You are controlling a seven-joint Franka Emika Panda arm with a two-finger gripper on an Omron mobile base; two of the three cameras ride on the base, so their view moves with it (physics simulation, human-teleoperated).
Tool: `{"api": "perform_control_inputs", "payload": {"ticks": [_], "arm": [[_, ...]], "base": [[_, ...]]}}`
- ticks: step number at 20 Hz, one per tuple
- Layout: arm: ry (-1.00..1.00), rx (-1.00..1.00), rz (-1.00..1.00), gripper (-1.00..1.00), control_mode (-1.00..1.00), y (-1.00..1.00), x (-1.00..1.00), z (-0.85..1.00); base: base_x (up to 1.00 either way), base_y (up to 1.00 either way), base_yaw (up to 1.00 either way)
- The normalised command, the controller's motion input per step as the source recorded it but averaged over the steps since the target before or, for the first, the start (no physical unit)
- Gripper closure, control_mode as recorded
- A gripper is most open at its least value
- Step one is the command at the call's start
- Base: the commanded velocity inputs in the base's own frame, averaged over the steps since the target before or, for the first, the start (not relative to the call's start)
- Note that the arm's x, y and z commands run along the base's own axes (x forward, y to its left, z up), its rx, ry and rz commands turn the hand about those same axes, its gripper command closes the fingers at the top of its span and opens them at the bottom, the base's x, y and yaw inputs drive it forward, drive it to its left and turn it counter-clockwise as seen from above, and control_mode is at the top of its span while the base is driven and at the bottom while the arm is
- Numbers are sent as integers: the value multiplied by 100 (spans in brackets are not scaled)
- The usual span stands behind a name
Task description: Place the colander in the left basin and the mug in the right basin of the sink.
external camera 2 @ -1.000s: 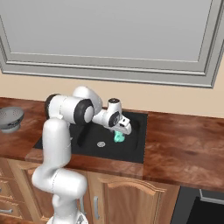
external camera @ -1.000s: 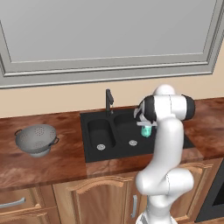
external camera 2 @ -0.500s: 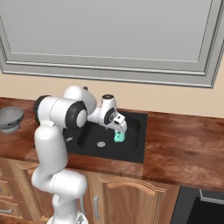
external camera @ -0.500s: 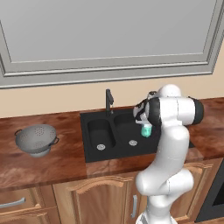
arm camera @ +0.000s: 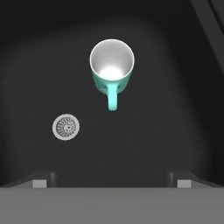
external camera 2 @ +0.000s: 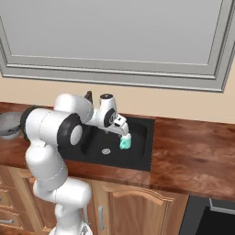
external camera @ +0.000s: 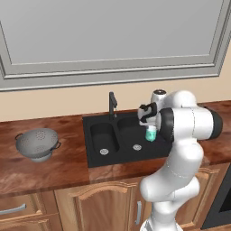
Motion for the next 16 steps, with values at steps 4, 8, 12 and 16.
{"api": "perform_control_inputs", "payload": {"ticks": [4,8,12,16], "arm": [[2,0,3,-100,-100,28,-35,38],[9,0,1,-100,-100,25,-39,36],[10,0,0,-100,-100,26,-39,30],[4,0,0,-100,-100,25,-41,22]], "base": [[0,0,0],[0,0,0],[0,0,0],[0,0,0]]}}
